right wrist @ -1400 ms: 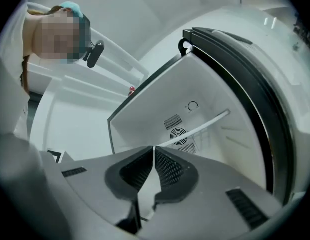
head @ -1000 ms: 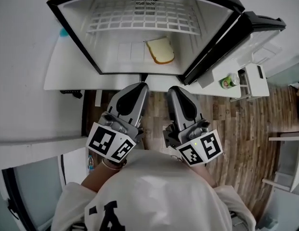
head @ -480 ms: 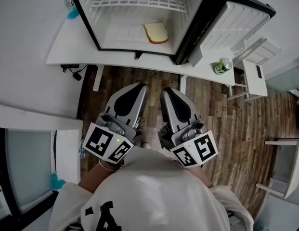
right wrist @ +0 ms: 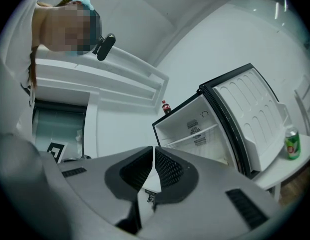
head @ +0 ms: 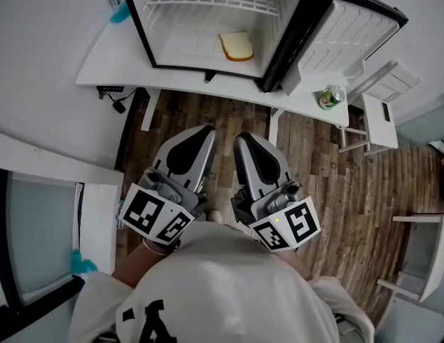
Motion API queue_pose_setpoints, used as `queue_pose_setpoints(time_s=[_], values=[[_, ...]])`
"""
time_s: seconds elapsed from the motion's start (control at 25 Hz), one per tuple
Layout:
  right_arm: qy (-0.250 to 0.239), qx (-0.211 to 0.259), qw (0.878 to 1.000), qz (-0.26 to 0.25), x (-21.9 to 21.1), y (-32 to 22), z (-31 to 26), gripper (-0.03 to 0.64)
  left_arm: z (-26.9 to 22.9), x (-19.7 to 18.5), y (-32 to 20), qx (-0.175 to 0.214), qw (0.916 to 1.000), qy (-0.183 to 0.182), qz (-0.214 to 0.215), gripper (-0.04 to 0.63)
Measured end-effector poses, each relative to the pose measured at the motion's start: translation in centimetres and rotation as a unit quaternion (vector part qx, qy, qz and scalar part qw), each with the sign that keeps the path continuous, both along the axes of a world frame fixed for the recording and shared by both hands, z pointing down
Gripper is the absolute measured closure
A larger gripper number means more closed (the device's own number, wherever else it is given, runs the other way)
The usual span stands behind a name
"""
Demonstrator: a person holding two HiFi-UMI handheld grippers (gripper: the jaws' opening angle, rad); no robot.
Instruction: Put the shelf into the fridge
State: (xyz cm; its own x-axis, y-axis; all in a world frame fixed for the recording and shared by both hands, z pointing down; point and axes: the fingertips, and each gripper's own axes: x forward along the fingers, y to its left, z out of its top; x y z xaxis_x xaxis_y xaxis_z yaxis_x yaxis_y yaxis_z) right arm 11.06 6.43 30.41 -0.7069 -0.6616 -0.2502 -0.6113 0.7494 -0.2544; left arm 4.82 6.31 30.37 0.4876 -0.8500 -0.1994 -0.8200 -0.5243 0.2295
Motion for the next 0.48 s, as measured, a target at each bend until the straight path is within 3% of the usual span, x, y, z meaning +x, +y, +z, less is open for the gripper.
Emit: queue_pose_setpoints(time_s=[0.48], values=[[0.017, 0.011, 1.000, -0.004, -1.7, 4.0, -0.3, 0.580, -0.3, -1.3, 3.9, 0.013, 0.9998, 0.014, 0.007, 0.588]])
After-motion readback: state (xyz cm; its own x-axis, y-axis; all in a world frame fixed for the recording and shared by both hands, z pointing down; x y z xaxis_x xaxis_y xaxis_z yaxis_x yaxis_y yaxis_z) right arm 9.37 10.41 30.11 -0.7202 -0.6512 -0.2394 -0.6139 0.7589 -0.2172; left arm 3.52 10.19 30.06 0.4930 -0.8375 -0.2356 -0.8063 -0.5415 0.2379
